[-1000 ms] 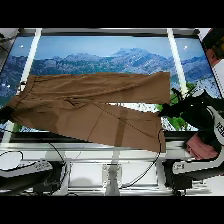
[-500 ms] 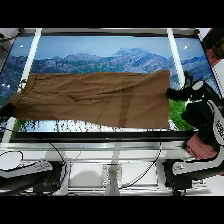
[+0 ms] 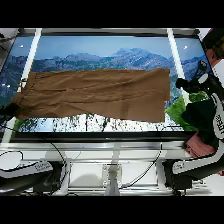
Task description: Fold the clothes and pants, and hang the long-sleeved shirts on hangers.
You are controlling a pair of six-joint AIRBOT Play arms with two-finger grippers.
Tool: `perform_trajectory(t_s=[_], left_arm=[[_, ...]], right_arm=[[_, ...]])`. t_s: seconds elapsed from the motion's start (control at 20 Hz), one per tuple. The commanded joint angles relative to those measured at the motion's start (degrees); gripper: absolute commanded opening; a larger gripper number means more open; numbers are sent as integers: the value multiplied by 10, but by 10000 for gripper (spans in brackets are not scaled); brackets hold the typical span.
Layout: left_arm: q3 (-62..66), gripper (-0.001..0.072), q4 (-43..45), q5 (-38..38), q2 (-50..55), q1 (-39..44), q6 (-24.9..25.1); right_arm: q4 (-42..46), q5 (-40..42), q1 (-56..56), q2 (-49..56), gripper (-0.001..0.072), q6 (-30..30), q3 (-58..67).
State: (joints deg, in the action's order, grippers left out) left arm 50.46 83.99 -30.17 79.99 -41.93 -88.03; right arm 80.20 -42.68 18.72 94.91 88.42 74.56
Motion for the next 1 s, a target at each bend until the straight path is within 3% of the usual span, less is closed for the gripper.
perform_trajectory(t_s=[0.0, 0.1, 0.15, 0.25, 0.35, 0.6, 0.65, 0.7, 0.75, 0.95], left_arm=[[0, 42, 0, -44, 0, 5, 15], [0, 42, 0, -50, 0, 10, 47], [0, 41, 0, -51, 0, 12, 58], [0, 41, 0, -50, -1, 14, 67], [0, 41, 0, -50, -2, 14, 67], [0, 41, 0, -50, -2, 14, 67], [0, 42, 0, -50, -2, 14, 67], [0, 42, 0, -50, -2, 14, 67], [0, 42, 0, -50, -2, 14, 67], [0, 42, 0, -50, -2, 14, 66]], right_arm=[[11, -92, 2, -10, 509, 6, 25], [33, -208, 2, -28, 108, -24, 26], [41, -261, 2, -36, 12, -37, 26], [41, -314, 2, -67, 11, -38, 13], [38, -307, 2, -137, 11, -35, -33], [15, -279, 2, -386, 12, -29, -283], [9, -258, 2, -424, 83, 3, -335], [7, -235, 2, -449, 279, 38, -375], [5, -213, 2, -462, 383, 71, -408], [-60, -128, 2, -425, 383, 85, -457]])
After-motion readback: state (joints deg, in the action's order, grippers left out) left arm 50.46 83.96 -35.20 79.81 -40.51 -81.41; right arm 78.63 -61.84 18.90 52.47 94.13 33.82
